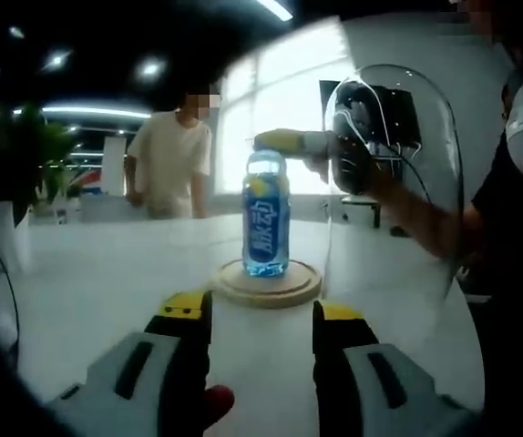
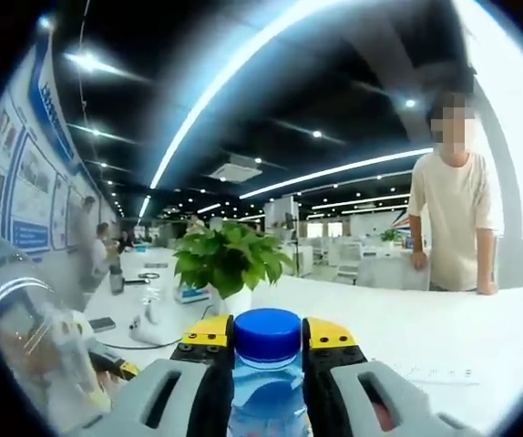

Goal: Open the cover put in the Mizone put the cover back on

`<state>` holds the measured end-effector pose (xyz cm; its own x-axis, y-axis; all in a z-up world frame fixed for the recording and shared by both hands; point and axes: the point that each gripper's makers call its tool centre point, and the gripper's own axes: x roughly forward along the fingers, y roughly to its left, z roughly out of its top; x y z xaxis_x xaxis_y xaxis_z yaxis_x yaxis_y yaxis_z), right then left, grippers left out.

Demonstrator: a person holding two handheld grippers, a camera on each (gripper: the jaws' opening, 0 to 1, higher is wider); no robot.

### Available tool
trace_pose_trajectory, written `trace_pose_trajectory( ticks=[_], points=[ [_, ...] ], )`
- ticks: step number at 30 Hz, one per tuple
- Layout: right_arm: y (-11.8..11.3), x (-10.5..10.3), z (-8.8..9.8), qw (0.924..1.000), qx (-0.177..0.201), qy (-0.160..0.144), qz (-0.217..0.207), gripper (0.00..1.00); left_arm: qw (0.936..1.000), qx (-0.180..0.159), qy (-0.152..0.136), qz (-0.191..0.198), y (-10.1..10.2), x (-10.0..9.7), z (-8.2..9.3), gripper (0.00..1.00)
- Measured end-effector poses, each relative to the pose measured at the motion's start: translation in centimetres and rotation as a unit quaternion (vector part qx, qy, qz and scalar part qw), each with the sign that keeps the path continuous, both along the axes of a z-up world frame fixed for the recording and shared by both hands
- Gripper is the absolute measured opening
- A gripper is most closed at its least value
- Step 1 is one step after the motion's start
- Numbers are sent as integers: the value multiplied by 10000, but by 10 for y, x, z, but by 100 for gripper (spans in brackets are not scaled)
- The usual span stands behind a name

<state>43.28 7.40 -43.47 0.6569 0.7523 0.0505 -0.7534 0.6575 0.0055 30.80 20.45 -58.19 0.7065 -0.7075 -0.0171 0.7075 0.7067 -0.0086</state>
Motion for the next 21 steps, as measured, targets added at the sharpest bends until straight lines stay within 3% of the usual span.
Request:
trace_pose_trajectory(
  ticks=[10, 21],
  points=[
    [-18, -17, 10, 9998, 138, -103, -90, 22, 10000, -30, -23, 1, 2, -1, 2, 36],
    [-42, -36, 7, 9995, 208, -130, -206, 22, 10000, -23, -28, 15, 3, -1, 2, 36]
  ],
)
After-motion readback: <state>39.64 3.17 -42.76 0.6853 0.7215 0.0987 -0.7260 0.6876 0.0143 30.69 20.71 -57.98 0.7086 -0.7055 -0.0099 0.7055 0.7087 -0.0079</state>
